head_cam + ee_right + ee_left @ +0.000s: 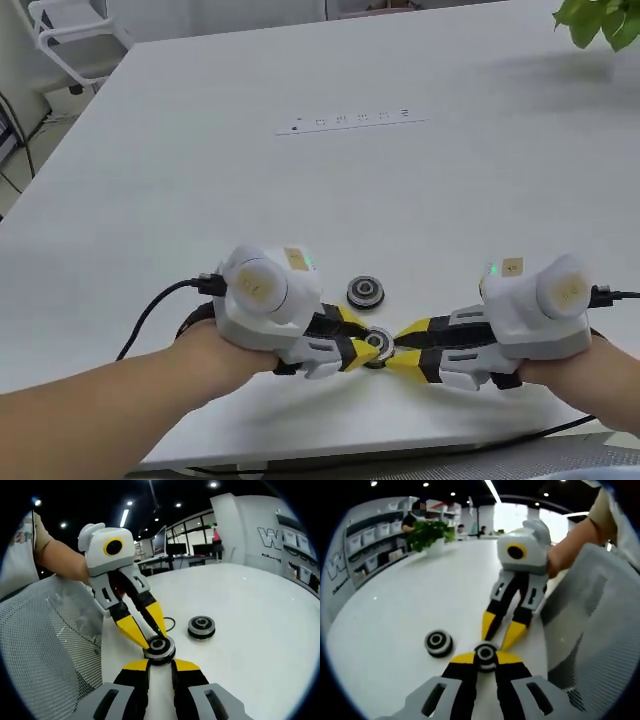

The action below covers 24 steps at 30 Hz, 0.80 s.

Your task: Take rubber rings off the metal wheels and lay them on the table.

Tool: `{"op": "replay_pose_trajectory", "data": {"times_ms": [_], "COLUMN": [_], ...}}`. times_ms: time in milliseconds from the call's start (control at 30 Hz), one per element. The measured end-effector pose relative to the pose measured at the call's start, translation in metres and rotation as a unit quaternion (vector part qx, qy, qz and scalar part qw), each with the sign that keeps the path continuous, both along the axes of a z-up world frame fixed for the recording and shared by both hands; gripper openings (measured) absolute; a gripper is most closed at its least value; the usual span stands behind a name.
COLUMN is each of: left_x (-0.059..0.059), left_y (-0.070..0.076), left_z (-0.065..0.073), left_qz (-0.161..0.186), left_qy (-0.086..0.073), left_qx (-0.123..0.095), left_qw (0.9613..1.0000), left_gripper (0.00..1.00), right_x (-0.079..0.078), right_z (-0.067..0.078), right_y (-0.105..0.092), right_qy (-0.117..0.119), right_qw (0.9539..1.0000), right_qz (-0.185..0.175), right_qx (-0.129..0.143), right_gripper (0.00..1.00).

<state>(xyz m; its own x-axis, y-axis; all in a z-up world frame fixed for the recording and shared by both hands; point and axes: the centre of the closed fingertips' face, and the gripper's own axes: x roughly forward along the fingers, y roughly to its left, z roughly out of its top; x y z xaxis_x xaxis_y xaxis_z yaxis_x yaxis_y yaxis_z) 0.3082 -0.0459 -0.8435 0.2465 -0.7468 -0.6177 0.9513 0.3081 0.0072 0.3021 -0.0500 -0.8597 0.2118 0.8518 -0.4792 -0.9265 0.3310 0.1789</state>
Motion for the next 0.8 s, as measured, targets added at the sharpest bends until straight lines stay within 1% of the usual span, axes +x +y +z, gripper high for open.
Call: {"op": "replay_pose_trajectory", "data": {"times_ms": [33, 200, 333, 433, 500, 567, 600, 633, 667, 800], "left_x": [-0.0006, 0.001, 0.0009, 0.0014, 0.0016, 0.0017, 0.0016, 0.0015, 0.0015, 0.0013], "left_y": [0.0002, 0.0006, 0.0005, 0.0007, 0.0008, 0.001, 0.001, 0.001, 0.001, 0.0013], "left_z": [0.0001, 0.0005, 0.0005, 0.0002, 0.0002, 0.0003, 0.0004, 0.0004, 0.0004, 0.0004], "left_qz": [-0.004, -0.001, 0.004, 0.009, 0.01, 0.01, 0.01, 0.011, 0.011, 0.013], "left_qy": [-0.007, -0.01, -0.008, -0.008, -0.009, -0.012, -0.013, -0.013, -0.014, -0.016], "left_qx": [0.003, 0.002, -0.002, -0.005, -0.005, -0.004, -0.004, -0.004, -0.003, -0.004], "left_qw": [1.0, 1.0, 1.0, 0.9999, 0.9999, 0.9999, 0.9999, 0.9999, 0.9998, 0.9998], "left_gripper": [0.14, 0.14, 0.14, 0.14, 0.14, 0.13, 0.13, 0.13, 0.13, 0.13], "right_x": [0.0, 0.0, 0.0001, -0.0002, 0.001, 0.0024, 0.003, 0.0035, 0.0051, 0.0072], "right_z": [-0.0002, -0.0003, -0.0002, 0.0002, 0.0001, 0.0001, 0.0001, 0.0003, -0.0006, 0.0009], "right_y": [0.0, -0.001, -0.0046, -0.0047, -0.0053, -0.0057, -0.0055, -0.006, -0.007, -0.0079], "right_qy": [0.007, 0.007, 0.01, 0.014, 0.028, 0.061, 0.093, 0.108, 0.115, 0.123], "right_qw": [0.9999, 0.9999, 0.9997, 0.9996, 0.9988, 0.9959, 0.9917, 0.9891, 0.9872, 0.9841], "right_qz": [-0.006, -0.011, -0.02, -0.026, -0.04, -0.064, -0.081, -0.089, -0.095, -0.108], "right_qx": [0.003, 0.002, -0.003, -0.003, 0.003, 0.019, 0.037, 0.046, 0.055, 0.069], "right_gripper": [0.15, 0.13, 0.02, 0.01, 0.0, 0.0, 0.0, 0.0, 0.0, 0.0]}}
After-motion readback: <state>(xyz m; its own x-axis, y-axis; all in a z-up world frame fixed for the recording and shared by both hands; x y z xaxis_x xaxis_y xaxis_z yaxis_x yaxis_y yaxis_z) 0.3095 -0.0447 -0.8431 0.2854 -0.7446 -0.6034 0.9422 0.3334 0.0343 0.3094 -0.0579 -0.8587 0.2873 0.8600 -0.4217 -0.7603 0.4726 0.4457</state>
